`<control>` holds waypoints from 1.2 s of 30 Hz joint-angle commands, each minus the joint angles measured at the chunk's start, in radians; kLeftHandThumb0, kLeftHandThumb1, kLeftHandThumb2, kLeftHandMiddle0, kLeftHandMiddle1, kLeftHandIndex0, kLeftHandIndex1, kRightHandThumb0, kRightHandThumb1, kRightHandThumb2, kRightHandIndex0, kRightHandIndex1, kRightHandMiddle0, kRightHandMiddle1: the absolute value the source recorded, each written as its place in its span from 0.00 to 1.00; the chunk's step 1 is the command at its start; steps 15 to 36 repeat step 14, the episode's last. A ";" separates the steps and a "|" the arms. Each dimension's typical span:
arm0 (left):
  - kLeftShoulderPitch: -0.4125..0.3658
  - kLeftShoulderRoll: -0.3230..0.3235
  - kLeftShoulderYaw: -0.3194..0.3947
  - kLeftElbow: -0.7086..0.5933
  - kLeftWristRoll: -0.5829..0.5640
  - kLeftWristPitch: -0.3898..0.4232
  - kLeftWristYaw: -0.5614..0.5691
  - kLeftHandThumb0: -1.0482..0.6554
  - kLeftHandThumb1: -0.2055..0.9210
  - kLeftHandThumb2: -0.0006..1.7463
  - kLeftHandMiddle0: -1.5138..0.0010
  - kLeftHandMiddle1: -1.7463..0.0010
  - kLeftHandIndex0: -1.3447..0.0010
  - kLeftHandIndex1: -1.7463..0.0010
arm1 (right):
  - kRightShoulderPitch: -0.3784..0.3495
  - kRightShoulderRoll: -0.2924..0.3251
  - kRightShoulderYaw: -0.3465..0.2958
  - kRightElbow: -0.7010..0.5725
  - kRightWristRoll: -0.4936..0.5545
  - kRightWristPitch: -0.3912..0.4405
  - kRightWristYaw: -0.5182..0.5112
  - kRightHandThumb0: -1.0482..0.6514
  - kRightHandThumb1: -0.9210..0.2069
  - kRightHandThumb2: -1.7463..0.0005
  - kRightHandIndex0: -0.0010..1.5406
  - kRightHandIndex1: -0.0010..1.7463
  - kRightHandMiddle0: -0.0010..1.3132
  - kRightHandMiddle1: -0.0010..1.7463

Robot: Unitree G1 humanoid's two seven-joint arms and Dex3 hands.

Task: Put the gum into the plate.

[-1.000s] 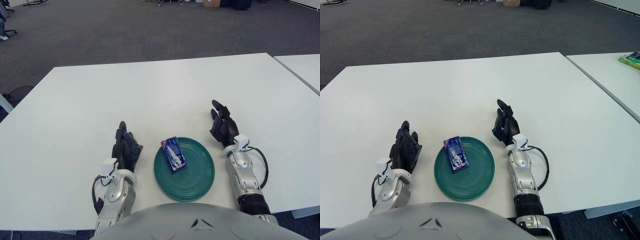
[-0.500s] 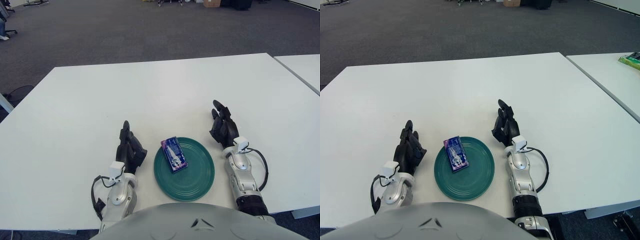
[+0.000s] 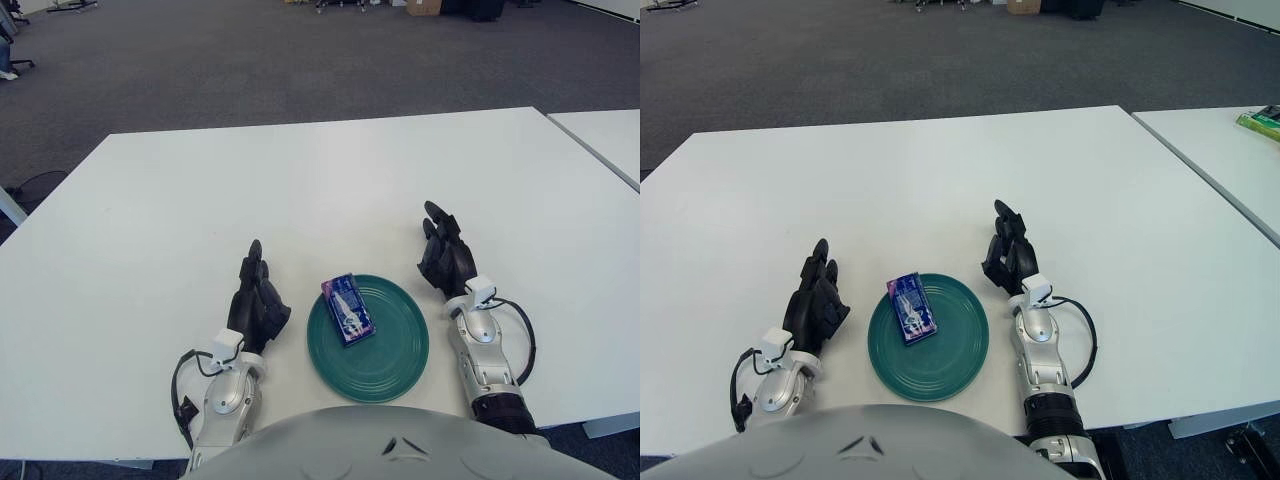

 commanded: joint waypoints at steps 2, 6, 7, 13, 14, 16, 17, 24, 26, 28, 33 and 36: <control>-0.014 0.016 0.011 0.040 -0.027 -0.001 -0.049 0.01 1.00 0.62 0.96 0.99 1.00 0.88 | 0.070 0.028 0.014 0.065 -0.002 0.052 -0.007 0.23 0.00 0.45 0.06 0.00 0.00 0.23; -0.030 0.028 0.021 0.055 -0.060 -0.021 -0.096 0.00 1.00 0.60 0.93 0.99 1.00 0.80 | 0.071 0.031 0.016 0.073 -0.005 0.045 -0.011 0.24 0.00 0.45 0.06 0.00 0.00 0.22; -0.037 0.033 0.028 0.066 -0.075 -0.024 -0.112 0.00 1.00 0.60 0.92 0.99 1.00 0.79 | 0.071 0.031 0.016 0.076 -0.007 0.041 -0.011 0.24 0.00 0.45 0.06 0.00 0.00 0.22; -0.064 0.037 0.067 0.123 -0.155 -0.044 -0.186 0.00 1.00 0.57 0.90 0.99 1.00 0.70 | 0.069 0.032 0.018 0.098 -0.011 0.024 -0.011 0.24 0.00 0.45 0.06 0.00 0.00 0.22; -0.065 0.035 0.071 0.126 -0.165 -0.044 -0.194 0.00 1.00 0.57 0.89 0.99 1.00 0.69 | 0.069 0.033 0.018 0.101 -0.011 0.021 -0.010 0.24 0.00 0.45 0.06 0.00 0.00 0.21; -0.065 0.035 0.071 0.126 -0.165 -0.044 -0.194 0.00 1.00 0.57 0.89 0.99 1.00 0.69 | 0.069 0.033 0.018 0.101 -0.011 0.021 -0.010 0.24 0.00 0.45 0.06 0.00 0.00 0.21; -0.065 0.035 0.071 0.126 -0.165 -0.044 -0.194 0.00 1.00 0.57 0.89 0.99 1.00 0.69 | 0.069 0.033 0.018 0.101 -0.011 0.021 -0.010 0.24 0.00 0.45 0.06 0.00 0.00 0.21; -0.065 0.035 0.071 0.126 -0.165 -0.044 -0.194 0.00 1.00 0.57 0.89 0.99 1.00 0.69 | 0.069 0.033 0.018 0.101 -0.011 0.021 -0.010 0.24 0.00 0.45 0.06 0.00 0.00 0.21; -0.065 0.035 0.071 0.126 -0.165 -0.044 -0.194 0.00 1.00 0.57 0.89 0.99 1.00 0.69 | 0.069 0.033 0.018 0.101 -0.011 0.021 -0.010 0.24 0.00 0.45 0.06 0.00 0.00 0.21; -0.065 0.035 0.071 0.126 -0.165 -0.044 -0.194 0.00 1.00 0.57 0.89 0.99 1.00 0.69 | 0.069 0.033 0.018 0.101 -0.011 0.021 -0.010 0.24 0.00 0.45 0.06 0.00 0.00 0.21; -0.065 0.035 0.071 0.126 -0.165 -0.044 -0.194 0.00 1.00 0.57 0.89 0.99 1.00 0.69 | 0.069 0.033 0.018 0.101 -0.011 0.021 -0.010 0.24 0.00 0.45 0.06 0.00 0.00 0.21; -0.065 0.035 0.071 0.126 -0.165 -0.044 -0.194 0.00 1.00 0.57 0.89 0.99 1.00 0.69 | 0.069 0.033 0.018 0.101 -0.011 0.021 -0.010 0.24 0.00 0.45 0.06 0.00 0.00 0.21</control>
